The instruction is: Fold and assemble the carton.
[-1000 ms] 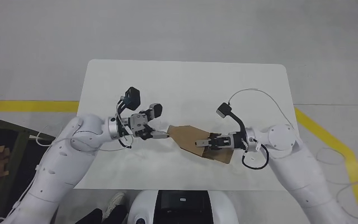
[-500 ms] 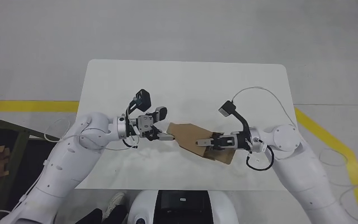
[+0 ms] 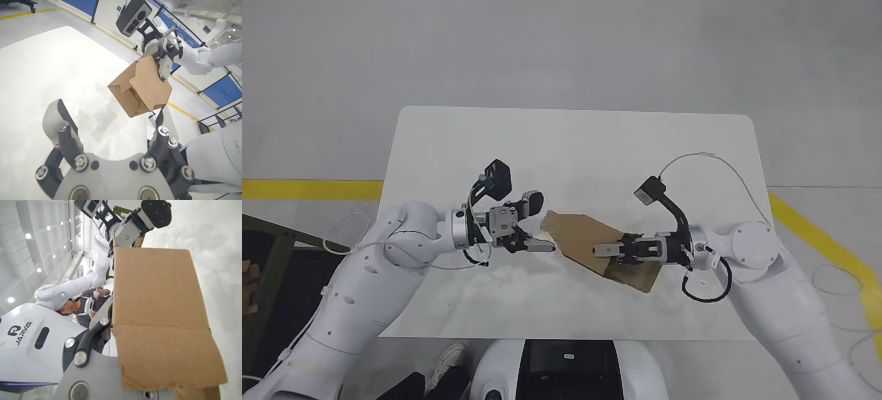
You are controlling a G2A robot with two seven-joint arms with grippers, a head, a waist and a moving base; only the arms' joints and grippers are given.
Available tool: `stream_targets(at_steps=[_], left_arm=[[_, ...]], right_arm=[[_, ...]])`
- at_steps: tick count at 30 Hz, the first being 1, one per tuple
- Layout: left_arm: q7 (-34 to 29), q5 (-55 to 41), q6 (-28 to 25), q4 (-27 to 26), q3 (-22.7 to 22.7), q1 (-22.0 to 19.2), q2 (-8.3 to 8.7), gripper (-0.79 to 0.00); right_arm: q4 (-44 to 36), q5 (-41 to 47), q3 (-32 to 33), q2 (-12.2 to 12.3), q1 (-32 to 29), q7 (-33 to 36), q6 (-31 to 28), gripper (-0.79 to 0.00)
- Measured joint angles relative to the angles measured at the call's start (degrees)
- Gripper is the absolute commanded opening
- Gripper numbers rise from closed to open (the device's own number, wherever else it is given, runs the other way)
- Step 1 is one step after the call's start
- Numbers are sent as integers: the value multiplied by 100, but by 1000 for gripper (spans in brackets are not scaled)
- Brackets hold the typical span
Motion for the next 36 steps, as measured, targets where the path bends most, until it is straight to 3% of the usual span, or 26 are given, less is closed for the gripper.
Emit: stream_targets(at_steps=[21,31,36], left_arm=[[-150,-67,-33,101,446,-320,-126,0],[-192,-176,-100,110,471,-325,-131,0],[-108,-150,-76,265,236,-227,-77,0]], right_arm=[[-96,126,-275,-62,124,-59,-37,-785],[-59,151,-262,-61,116,-48,-74,-785],[38,137,-143,-33,68,7,-138,-785]])
